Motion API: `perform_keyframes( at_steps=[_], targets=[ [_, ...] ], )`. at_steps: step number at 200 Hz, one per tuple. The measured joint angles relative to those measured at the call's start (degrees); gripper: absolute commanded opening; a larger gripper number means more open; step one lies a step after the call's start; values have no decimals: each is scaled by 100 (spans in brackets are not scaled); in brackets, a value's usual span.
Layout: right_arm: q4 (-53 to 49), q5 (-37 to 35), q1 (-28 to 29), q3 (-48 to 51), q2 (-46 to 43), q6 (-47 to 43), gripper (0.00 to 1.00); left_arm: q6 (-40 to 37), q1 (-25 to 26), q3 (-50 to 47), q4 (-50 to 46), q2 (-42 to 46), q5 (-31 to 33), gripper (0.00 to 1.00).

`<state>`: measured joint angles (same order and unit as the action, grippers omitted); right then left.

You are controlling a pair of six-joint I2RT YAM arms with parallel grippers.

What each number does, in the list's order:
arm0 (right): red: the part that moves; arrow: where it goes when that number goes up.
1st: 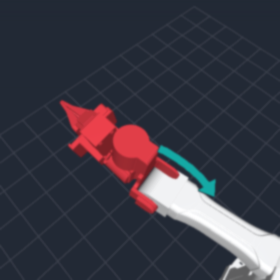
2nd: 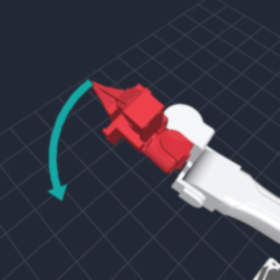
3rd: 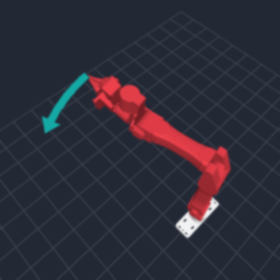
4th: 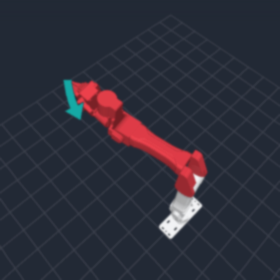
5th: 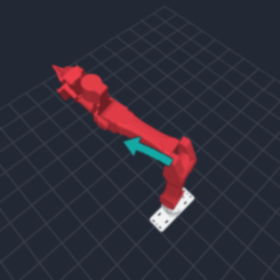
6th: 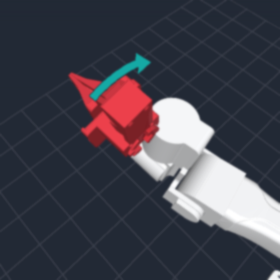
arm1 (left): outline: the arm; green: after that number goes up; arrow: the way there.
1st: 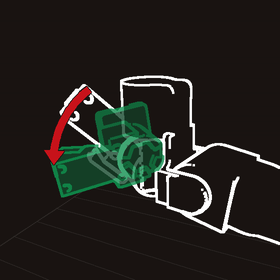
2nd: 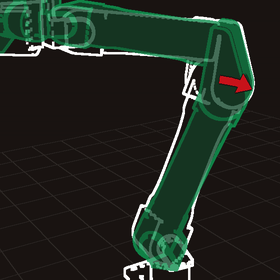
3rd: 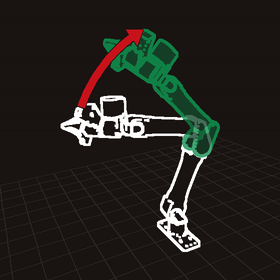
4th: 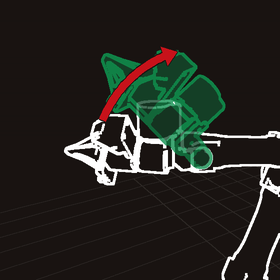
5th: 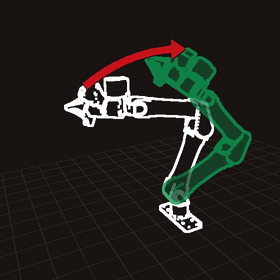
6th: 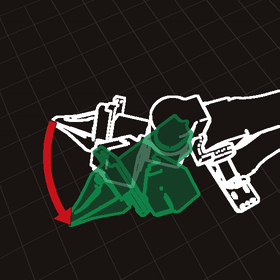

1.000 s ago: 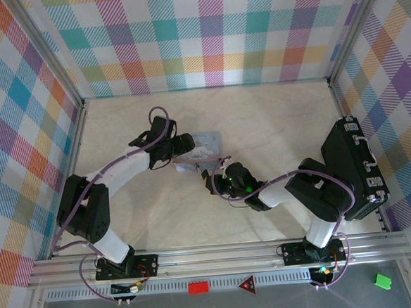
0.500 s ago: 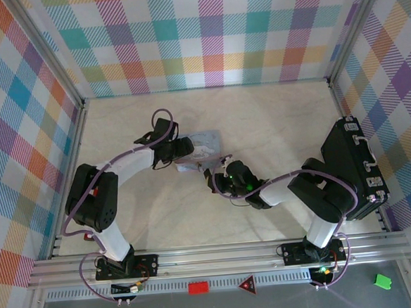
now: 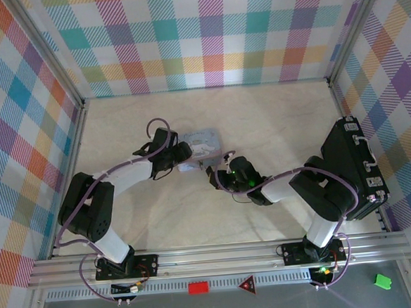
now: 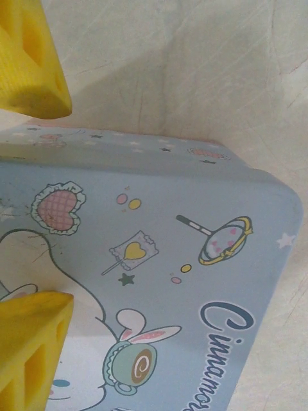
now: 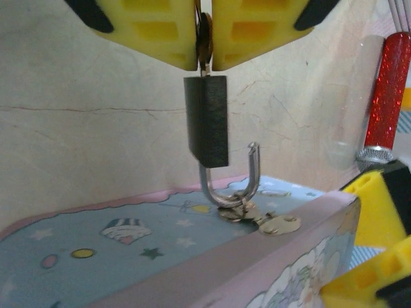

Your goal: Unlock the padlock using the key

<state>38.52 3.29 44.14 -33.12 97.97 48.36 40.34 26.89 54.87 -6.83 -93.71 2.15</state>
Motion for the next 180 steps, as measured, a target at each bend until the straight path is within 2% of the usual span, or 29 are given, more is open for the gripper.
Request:
perform_keyframes(
  at_steps=[85, 106, 131, 180],
  targets=[
    [-485, -105, -170, 9, -251, -162, 39, 363, 188, -70, 92, 24, 315, 69],
    [-977, 13, -302, -125, -446, -603, 42, 382, 197, -74, 96, 31, 339, 69],
    [-1718, 304, -396, -748, -411, -1329, 44, 426, 238, -116, 109, 59, 398, 69],
    [-2391, 791, -402, -1550, -37, -2214, 48, 516, 284, -173, 125, 109, 444, 69]
  ],
)
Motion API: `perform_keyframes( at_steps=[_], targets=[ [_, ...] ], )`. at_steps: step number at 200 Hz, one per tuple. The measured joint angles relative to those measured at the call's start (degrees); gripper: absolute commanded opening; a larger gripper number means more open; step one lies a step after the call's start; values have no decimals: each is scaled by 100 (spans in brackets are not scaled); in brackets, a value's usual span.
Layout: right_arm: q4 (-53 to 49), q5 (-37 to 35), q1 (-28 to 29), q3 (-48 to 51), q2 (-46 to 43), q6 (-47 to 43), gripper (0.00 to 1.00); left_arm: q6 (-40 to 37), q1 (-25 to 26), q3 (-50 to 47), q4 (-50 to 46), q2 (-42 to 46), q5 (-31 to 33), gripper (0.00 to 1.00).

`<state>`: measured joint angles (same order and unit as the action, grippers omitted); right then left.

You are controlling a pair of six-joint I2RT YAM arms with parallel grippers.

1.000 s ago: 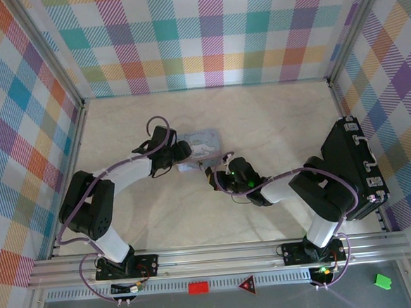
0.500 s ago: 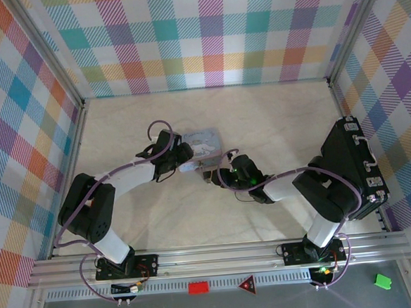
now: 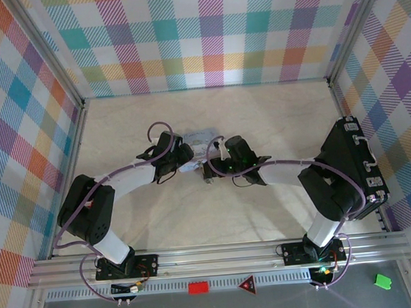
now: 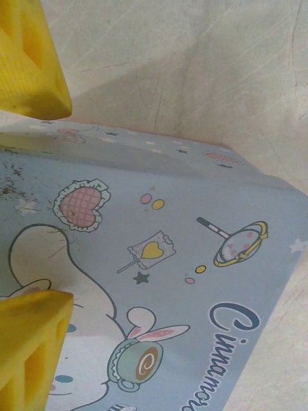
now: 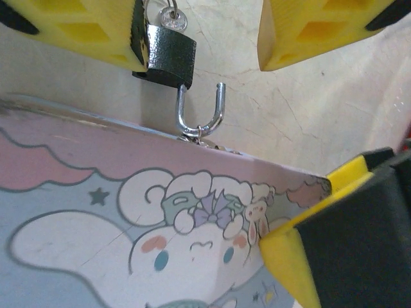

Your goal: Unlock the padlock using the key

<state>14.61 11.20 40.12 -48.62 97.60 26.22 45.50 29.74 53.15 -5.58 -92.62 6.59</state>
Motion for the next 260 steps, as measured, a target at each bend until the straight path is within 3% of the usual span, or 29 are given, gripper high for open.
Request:
perform_keyframes(
  at_steps=[120, 260],
  targets=[
    [-745, 372, -15, -660, 931, -337, 53, 85, 83, -109, 131, 35, 20, 69],
    [-905, 297, -31, -1056, 1233, -249, 35, 164, 168, -136, 155, 48, 144, 69]
  ],
)
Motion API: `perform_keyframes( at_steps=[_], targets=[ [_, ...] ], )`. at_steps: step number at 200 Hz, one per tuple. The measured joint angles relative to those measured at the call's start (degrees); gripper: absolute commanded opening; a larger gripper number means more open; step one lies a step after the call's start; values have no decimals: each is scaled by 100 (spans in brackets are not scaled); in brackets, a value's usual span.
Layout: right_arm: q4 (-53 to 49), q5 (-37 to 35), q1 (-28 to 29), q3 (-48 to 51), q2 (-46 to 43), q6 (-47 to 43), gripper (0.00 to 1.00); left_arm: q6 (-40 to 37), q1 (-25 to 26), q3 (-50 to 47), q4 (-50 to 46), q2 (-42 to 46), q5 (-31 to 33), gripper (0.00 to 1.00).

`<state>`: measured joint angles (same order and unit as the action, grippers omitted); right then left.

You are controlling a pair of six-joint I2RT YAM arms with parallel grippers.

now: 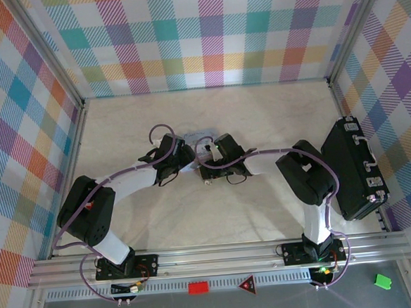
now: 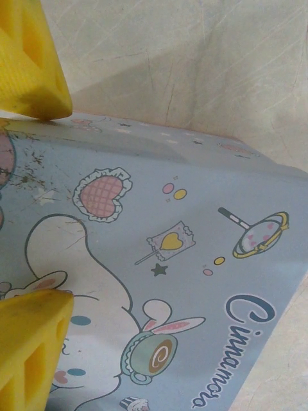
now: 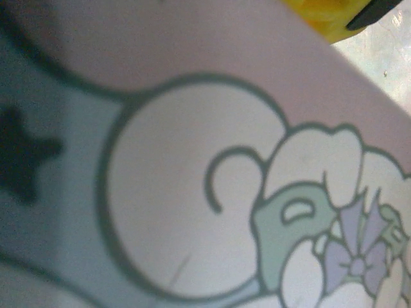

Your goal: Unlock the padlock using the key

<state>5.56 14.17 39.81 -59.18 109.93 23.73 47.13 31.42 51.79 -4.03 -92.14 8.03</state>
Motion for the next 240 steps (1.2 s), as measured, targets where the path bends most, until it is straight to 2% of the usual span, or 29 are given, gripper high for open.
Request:
perform_keyframes(
  at_steps=[98, 174, 240],
  targets=[
    [234, 72, 15, 79, -33, 483, 16, 48, 24, -46, 28, 31, 28, 69],
    [638, 208, 28, 422, -345, 1963, 5, 175, 63, -68, 74, 31, 83, 69],
    [1827, -365, 87, 1283, -656, 3427, 0, 669, 247, -214, 299, 55, 166, 69]
  ],
)
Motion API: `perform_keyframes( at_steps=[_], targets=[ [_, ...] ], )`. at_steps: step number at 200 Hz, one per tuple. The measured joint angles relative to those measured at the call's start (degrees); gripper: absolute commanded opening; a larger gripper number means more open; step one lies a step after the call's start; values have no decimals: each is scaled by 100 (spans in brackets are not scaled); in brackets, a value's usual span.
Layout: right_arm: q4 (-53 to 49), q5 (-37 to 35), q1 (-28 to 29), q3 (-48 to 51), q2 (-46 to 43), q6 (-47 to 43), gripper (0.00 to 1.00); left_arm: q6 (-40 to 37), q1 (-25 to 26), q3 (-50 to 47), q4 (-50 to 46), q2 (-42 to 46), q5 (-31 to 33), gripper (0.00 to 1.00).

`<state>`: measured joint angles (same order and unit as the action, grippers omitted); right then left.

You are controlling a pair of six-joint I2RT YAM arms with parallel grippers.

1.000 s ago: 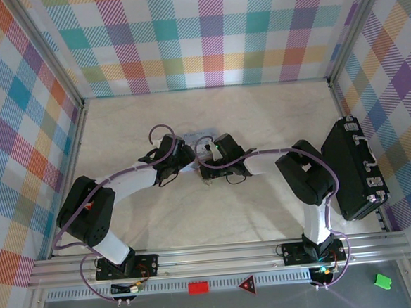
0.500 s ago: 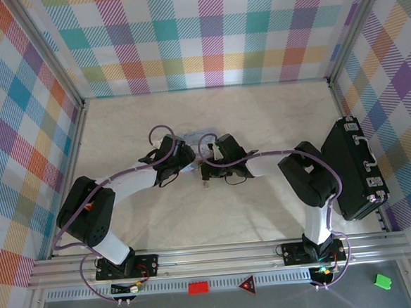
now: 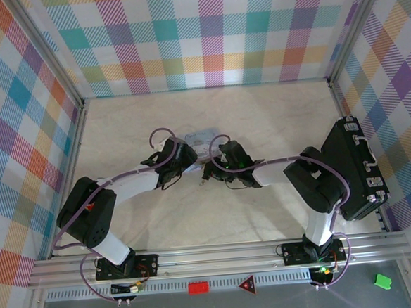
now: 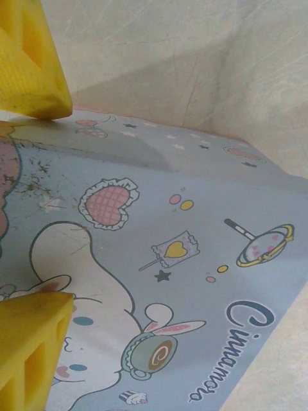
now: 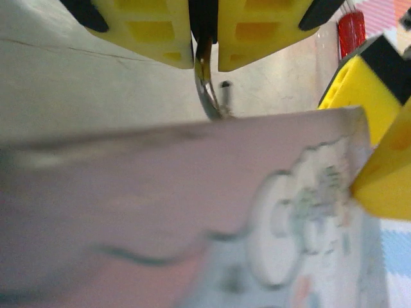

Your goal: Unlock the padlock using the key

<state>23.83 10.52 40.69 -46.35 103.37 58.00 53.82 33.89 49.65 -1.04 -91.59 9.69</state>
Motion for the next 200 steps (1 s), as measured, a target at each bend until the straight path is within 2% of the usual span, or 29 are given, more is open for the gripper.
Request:
perform_keyframes(
  at_steps=[76, 200],
  targets=[
    [949, -841, 101, 577, -2, 1161, 0, 654, 289, -20, -59, 35, -129, 72],
    [1904, -1246, 74, 741, 212, 2208, 0, 925, 376, -55, 35, 37, -411, 70]
  ],
)
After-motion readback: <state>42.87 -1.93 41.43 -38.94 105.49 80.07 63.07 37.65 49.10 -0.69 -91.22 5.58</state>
